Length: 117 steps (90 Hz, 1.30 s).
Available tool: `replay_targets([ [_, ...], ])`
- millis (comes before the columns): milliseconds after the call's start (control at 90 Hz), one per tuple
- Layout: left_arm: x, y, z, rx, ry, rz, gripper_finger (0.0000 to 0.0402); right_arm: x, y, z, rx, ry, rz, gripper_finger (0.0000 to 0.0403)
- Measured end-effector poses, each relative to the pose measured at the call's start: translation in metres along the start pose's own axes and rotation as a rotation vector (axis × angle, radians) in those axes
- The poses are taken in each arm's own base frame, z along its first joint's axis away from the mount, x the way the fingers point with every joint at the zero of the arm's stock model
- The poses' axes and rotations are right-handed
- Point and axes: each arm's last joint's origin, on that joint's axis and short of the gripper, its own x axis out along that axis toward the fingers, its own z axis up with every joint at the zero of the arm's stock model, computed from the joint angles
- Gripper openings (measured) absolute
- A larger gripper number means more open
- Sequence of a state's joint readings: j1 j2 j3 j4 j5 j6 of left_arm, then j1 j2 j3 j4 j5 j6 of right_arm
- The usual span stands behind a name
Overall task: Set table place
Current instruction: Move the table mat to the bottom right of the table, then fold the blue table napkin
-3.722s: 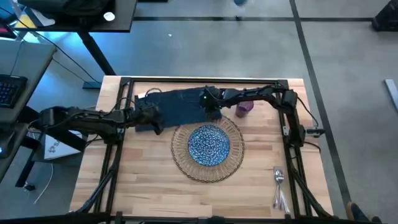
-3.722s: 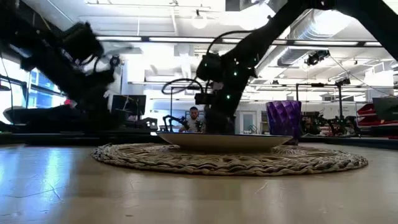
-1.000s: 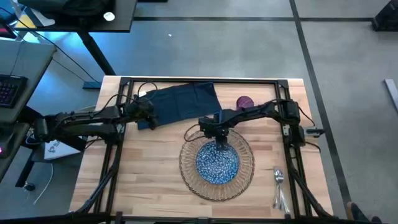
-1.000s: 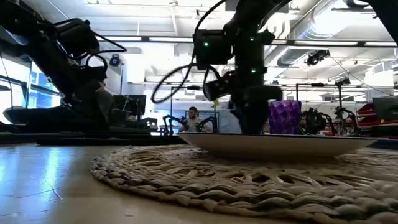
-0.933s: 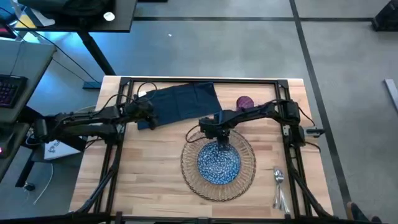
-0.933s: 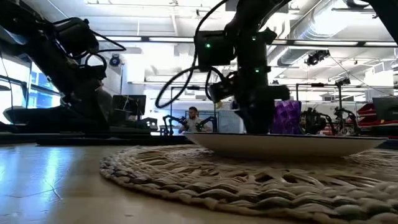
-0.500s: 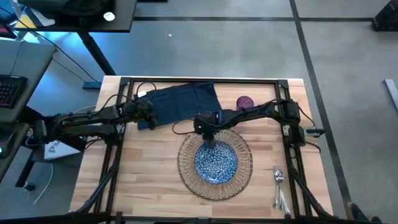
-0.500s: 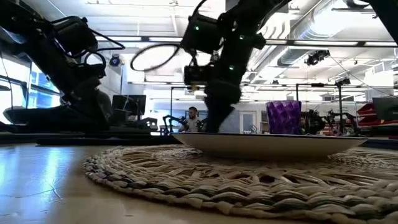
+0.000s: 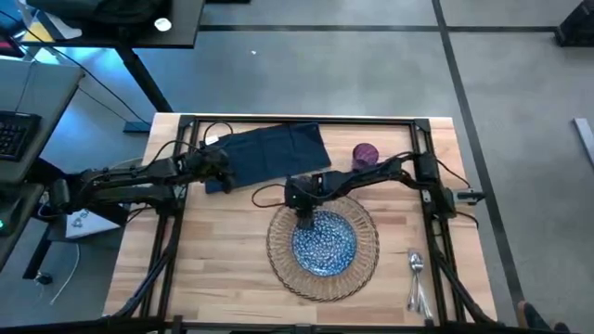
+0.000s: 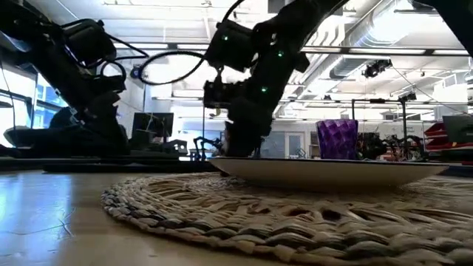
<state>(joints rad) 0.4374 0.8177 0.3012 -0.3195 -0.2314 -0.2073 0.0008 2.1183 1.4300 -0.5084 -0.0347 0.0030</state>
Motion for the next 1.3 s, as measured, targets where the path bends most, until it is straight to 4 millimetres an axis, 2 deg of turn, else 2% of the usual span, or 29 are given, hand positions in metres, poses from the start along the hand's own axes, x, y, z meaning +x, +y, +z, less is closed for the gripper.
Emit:
replay_targets([
  [422,0.000,0.002,-0.008,0.002,0.074,0.030,0.0163,-0.010,0.016,-0.038,-0.004,0.405,-0.066,0.0119],
  [633,0.000,0.002,-0.007,-0.006,0.072,0.021,0.0163,-0.020,0.026,-0.049,-0.040,0.513,-0.116,0.0119],
  [744,0.000,0.000,-0.005,0.011,0.058,-0.019,0.0163,-0.036,0.026,-0.046,-0.039,0.455,-0.175,0.0119],
  [856,-0.001,-0.005,0.001,0.057,0.002,-0.116,0.0163,-0.059,0.017,-0.029,-0.029,0.267,-0.260,0.0119],
  [911,-0.001,-0.009,0.004,0.092,-0.037,-0.154,0.0163,-0.064,0.011,-0.019,-0.045,0.167,-0.298,0.0119],
  [1100,-0.002,-0.026,0.003,0.220,-0.162,-0.269,0.0163,-0.055,-0.014,0.010,-0.140,-0.088,-0.363,0.0119],
  [1300,0.004,-0.039,-0.008,0.243,-0.282,-0.296,0.0163,-0.023,-0.045,0.025,-0.241,-0.222,-0.390,0.0109],
])
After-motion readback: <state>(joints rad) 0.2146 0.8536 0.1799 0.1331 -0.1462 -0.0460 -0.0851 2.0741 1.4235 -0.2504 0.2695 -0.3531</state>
